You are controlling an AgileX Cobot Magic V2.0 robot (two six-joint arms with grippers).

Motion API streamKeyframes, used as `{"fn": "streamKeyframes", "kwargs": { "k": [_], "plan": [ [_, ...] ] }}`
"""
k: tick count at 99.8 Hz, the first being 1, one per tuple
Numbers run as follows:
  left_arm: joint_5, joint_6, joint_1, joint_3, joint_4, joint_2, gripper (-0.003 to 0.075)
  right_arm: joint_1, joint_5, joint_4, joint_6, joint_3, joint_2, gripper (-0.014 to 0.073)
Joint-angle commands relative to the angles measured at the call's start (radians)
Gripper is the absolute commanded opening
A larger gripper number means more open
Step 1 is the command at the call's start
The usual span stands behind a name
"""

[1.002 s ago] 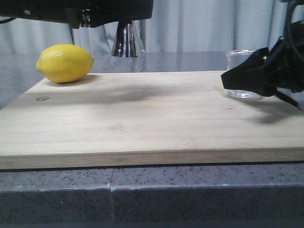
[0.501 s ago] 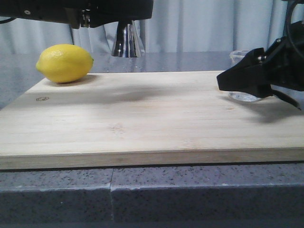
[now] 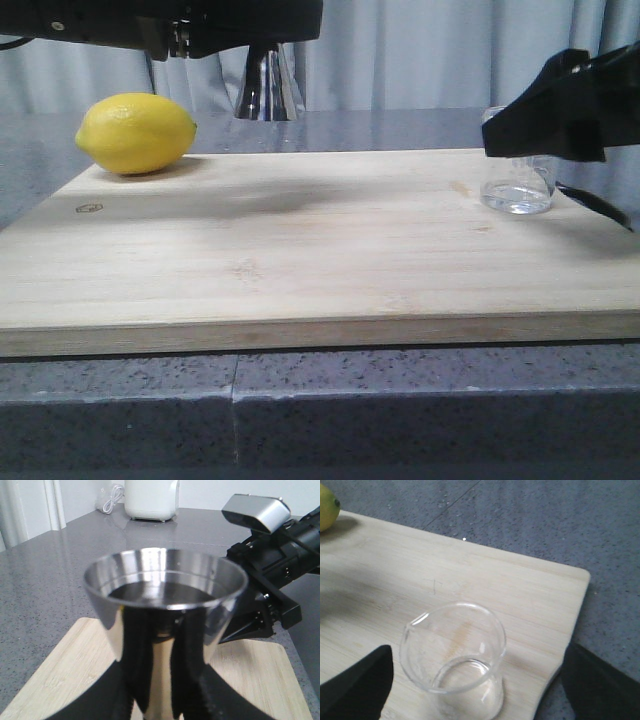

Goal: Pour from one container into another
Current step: 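Lower the beaker onto the board with the right gripper and release, then lower the filled jigger onto the board with the left gripper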

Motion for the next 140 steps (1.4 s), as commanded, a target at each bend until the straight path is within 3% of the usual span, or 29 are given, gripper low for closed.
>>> {"fn": "streamKeyframes", "kwargs": {
  "k": [1, 27, 50, 140],
  "plan": [
    [0.097, -0.008, -0.008, -0.03, -0.091, -0.05, 0.0148, 0.033, 0.062, 0.004, 0.033, -0.021, -0.089, 0.0597],
    [0.097, -0.008, -0.008, -0.03, -0.091, -0.05, 0.0148, 0.171, 0.317, 0.004, 0.127, -0.021, -0.309, 0.0597],
    [0.097, -0.008, -0.008, -0.03, -0.091, -0.05, 0.0148, 0.261, 0.523, 0.008, 0.127, -0.021, -0.463, 0.0597],
    [0.109, -0.015, -0.008, -0.03, -0.089, -0.05, 0.0148, 0.285, 0.519, -0.011, 0.126, -0.021, -0.521, 0.0597]
  ]
}}
